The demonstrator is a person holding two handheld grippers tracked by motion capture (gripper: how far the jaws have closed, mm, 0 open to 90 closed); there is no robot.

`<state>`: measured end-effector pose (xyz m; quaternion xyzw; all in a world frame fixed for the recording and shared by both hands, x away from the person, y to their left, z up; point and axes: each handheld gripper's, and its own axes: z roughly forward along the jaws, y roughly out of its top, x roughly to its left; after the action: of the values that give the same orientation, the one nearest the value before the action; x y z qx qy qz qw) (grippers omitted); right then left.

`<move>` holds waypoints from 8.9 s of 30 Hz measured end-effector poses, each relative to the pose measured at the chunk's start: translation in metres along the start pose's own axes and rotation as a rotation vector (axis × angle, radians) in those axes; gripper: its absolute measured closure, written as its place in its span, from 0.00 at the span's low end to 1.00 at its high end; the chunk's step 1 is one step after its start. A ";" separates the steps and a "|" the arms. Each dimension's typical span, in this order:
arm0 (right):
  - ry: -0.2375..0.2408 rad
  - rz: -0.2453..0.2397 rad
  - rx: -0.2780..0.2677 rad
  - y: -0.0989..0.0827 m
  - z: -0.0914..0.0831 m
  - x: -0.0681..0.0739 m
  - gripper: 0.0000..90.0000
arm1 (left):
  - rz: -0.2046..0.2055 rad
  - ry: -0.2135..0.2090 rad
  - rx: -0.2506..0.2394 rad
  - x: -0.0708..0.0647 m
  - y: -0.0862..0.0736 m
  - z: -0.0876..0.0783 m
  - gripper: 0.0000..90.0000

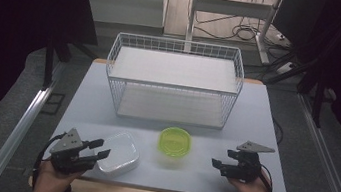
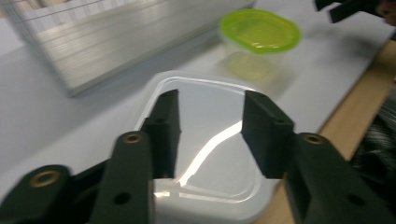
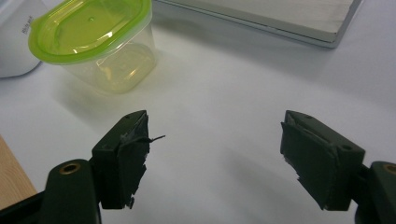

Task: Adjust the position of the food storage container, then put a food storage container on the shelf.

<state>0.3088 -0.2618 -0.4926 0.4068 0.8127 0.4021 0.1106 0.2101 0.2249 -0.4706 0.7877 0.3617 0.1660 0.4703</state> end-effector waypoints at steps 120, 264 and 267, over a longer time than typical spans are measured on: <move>0.101 -0.240 0.138 0.072 0.068 0.042 0.99 | -0.112 0.225 0.108 0.037 -0.028 0.003 0.20; 0.129 -0.172 0.021 0.010 0.024 0.056 0.16 | 0.014 -0.055 0.174 -0.007 0.002 0.087 0.13; 0.136 -0.182 0.020 0.010 0.027 0.056 0.12 | 0.003 -0.065 0.159 -0.005 0.000 0.090 0.07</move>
<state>0.2920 -0.2013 -0.4945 0.3044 0.8558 0.4091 0.0874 0.2607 0.1656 -0.5150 0.8281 0.3572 0.1118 0.4173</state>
